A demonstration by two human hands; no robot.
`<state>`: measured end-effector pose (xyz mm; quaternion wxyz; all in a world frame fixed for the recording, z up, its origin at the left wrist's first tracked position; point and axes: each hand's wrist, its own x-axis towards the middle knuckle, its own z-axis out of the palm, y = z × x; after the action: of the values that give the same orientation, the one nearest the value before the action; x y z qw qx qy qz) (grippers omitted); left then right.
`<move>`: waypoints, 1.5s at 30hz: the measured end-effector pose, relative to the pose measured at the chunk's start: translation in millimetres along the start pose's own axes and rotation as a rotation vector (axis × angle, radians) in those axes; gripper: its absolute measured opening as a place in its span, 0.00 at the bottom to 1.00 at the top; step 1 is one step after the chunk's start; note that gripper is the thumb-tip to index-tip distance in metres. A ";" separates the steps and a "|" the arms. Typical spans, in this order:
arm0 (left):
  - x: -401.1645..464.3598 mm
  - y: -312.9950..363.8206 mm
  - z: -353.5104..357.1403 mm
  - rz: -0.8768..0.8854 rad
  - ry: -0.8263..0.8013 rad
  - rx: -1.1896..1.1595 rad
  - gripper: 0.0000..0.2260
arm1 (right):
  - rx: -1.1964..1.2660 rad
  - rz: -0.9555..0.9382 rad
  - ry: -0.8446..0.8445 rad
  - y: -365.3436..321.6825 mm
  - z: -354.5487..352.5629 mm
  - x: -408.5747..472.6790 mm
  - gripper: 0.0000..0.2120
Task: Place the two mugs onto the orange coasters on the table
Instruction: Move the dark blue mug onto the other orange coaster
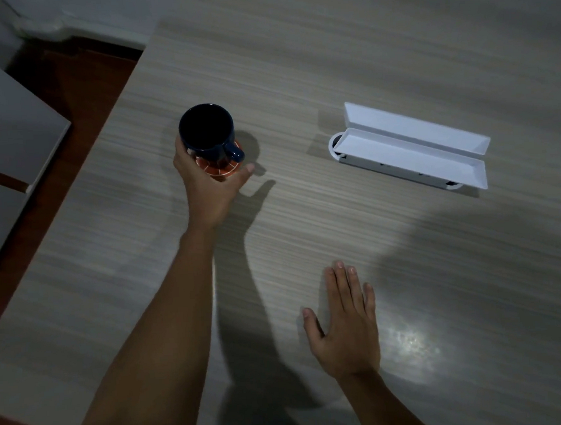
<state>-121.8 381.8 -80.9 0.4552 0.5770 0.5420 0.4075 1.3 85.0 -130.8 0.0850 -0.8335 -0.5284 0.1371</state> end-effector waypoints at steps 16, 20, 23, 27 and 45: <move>-16.8 5.3 7.6 -0.024 0.199 -0.172 0.43 | 0.012 0.003 0.011 -0.4 -0.1 0.5 0.37; -23.5 -3.1 2.5 -0.015 0.223 -0.165 0.38 | 0.012 -0.002 0.013 0.9 0.6 0.5 0.37; -28.7 -6.4 1.9 -0.012 0.252 -0.183 0.34 | 0.016 -0.002 0.021 1.3 1.9 -0.1 0.37; -36.6 -6.0 1.5 -0.016 0.351 -0.196 0.28 | 0.008 -0.001 0.015 1.4 2.4 0.4 0.38; -31.1 9.4 7.4 -0.070 0.513 -0.315 0.14 | 0.017 -0.006 0.015 2.7 3.8 0.2 0.37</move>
<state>-114.8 350.3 -72.9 0.4009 0.3584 0.5891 0.6031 2.5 84.0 -135.2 0.0963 -0.8322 -0.5291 0.1350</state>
